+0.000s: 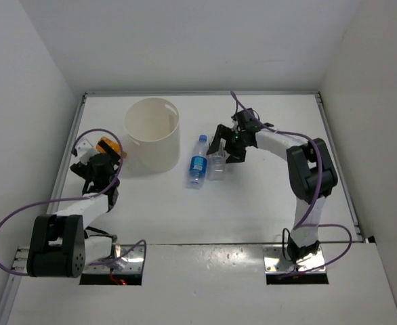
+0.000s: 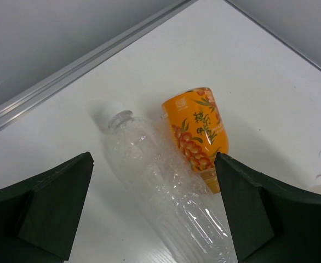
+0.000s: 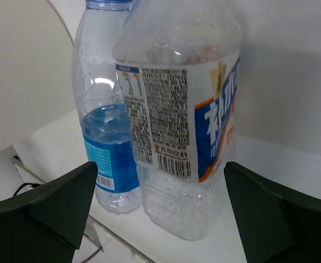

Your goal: Put the plastic bottles in the bin

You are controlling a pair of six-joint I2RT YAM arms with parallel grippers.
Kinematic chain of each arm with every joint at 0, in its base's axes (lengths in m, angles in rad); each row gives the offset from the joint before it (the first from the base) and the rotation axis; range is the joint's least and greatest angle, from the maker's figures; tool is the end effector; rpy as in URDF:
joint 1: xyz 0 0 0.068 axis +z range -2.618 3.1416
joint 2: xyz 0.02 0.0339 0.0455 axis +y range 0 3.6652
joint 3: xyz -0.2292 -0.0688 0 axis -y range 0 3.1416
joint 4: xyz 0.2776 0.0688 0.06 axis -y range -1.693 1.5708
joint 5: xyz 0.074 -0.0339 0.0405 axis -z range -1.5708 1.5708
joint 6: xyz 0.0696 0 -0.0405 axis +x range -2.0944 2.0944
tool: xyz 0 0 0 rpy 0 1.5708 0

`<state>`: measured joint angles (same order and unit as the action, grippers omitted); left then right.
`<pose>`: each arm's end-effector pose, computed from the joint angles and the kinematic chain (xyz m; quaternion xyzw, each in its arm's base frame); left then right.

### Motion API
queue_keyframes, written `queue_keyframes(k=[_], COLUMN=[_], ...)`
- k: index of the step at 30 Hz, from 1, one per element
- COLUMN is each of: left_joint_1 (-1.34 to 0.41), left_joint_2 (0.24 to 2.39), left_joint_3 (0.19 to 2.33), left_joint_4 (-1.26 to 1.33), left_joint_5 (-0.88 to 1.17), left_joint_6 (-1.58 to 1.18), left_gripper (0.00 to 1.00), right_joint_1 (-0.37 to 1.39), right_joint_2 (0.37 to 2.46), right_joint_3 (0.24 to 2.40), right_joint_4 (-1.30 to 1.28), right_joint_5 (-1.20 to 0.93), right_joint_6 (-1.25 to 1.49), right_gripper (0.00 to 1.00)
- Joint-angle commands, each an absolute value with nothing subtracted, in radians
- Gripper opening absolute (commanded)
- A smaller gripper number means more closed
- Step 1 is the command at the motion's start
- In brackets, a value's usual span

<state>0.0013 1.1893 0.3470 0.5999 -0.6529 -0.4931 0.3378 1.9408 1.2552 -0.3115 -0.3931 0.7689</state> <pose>0.2897 0.0427 0.1280 -0.3742 0.6748 0.1028 0.6278 0.3976 0.1679 0.0817 0.1472 0.9307 0.3052 0.1376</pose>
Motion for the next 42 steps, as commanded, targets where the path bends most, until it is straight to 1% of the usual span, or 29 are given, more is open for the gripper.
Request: queue_keyframes(k=[1, 4, 12, 13, 15, 16, 17, 18, 21, 22, 24, 25, 26, 27, 29, 30, 31, 32, 33, 37, 41, 42], left_joint_1=[0.015, 0.034, 0.052, 0.052, 0.061, 0.061, 0.061, 0.061, 0.071, 0.071, 0.071, 0.071, 0.071, 0.071, 0.071, 0.071, 0.071, 0.071, 0.071, 0.071, 0.071, 0.071], left_joint_2=[1.19, 1.19, 1.199, 1.2, 1.2, 1.2, 1.2, 1.2, 1.2, 1.2, 1.2, 1.2, 1.2, 1.2, 1.2, 1.2, 1.2, 1.2, 1.21, 1.221, 1.242, 1.243], left_joint_3=[0.328, 0.328, 0.328, 0.328, 0.328, 0.328, 0.328, 0.328, 0.328, 0.328, 0.318, 0.318, 0.318, 0.318, 0.318, 0.318, 0.318, 0.318, 0.318, 0.327, 0.359, 0.371], left_joint_4=[0.634, 0.624, 0.624, 0.624, 0.624, 0.624, 0.624, 0.624, 0.624, 0.624, 0.633, 0.634, 0.643, 0.643, 0.643, 0.653, 0.663, 0.663, 0.663, 0.689, 0.654, 0.653], left_joint_5=[-0.672, -0.672, -0.663, -0.663, -0.663, -0.663, -0.663, -0.663, -0.663, -0.652, -0.64, -0.64, -0.64, -0.64, -0.64, -0.64, -0.631, -0.63, -0.618, -0.54, -0.54, -0.54], left_joint_6=[-0.548, -0.548, -0.538, -0.538, -0.538, -0.538, -0.538, -0.538, -0.538, -0.538, -0.538, -0.538, -0.538, -0.538, -0.529, -0.519, -0.518, -0.505, -0.489, -0.419, -0.419, -0.419], left_gripper=[1.0, 1.0, 1.0, 1.0, 1.0, 1.0, 1.0, 1.0, 1.0, 1.0, 1.0, 1.0, 1.0, 1.0, 1.0, 1.0, 1.0, 1.0, 1.0, 1.0, 1.0, 1.0], right_joint_1=[0.362, 0.362, 0.342, 0.333, 0.333, 0.321, 0.321, 0.311, 0.301, 0.29, 0.29, 0.278, 0.278, 0.267, 0.267, 0.267, 0.267, 0.276, 0.285, 0.324, 0.38, 0.391], right_joint_2=[1.985, 2.005, 2.056, 2.043, 2.025, 2.025, 2.025, 2.025, 2.0, 1.981, 1.953, 1.922, 1.905, 1.887, 1.84, 1.823, 1.809, 1.796, 1.787, 1.787, 1.808, 1.819], right_joint_3=[1.336, 1.321, 1.298, 1.269, 1.256, 1.256, 1.256, 1.267, 1.267, 1.267, 1.256, 1.265, 1.266, 1.282, 1.33, 1.348, 1.386, 1.414, 1.443, 1.636, 1.801, 1.877], right_joint_4=[-0.365, -0.365, -0.388, -0.37, -0.342, -0.342, -0.342, -0.353, -0.353, -0.338, -0.324, -0.31, -0.31, -0.299, -0.29, -0.281, -0.253, -0.253, -0.253, -0.227, -0.239, -0.239], right_joint_5=[-0.358, -0.337, -0.307, -0.316, -0.316, -0.316, -0.316, -0.307, -0.307, -0.307, -0.318, -0.318, -0.318, -0.318, -0.318, -0.318, -0.333, -0.333, -0.333, -0.374, -0.356, -0.345], right_joint_6=[0.756, 0.767, 0.813, 0.824, 0.834, 0.834, 0.834, 0.834, 0.834, 0.834, 0.845, 0.845, 0.854, 0.864, 0.864, 0.864, 0.864, 0.864, 0.864, 0.874, 0.854, 0.841], right_gripper=[1.0, 1.0, 0.86, 0.81, 0.76, 0.69, 0.66, 0.56, 0.47, 0.41, 0.36, 0.27, 0.24, 0.22, 0.13, 0.12, 0.06, 0.02, 0.0, 0.0, 0.0, 0.0])
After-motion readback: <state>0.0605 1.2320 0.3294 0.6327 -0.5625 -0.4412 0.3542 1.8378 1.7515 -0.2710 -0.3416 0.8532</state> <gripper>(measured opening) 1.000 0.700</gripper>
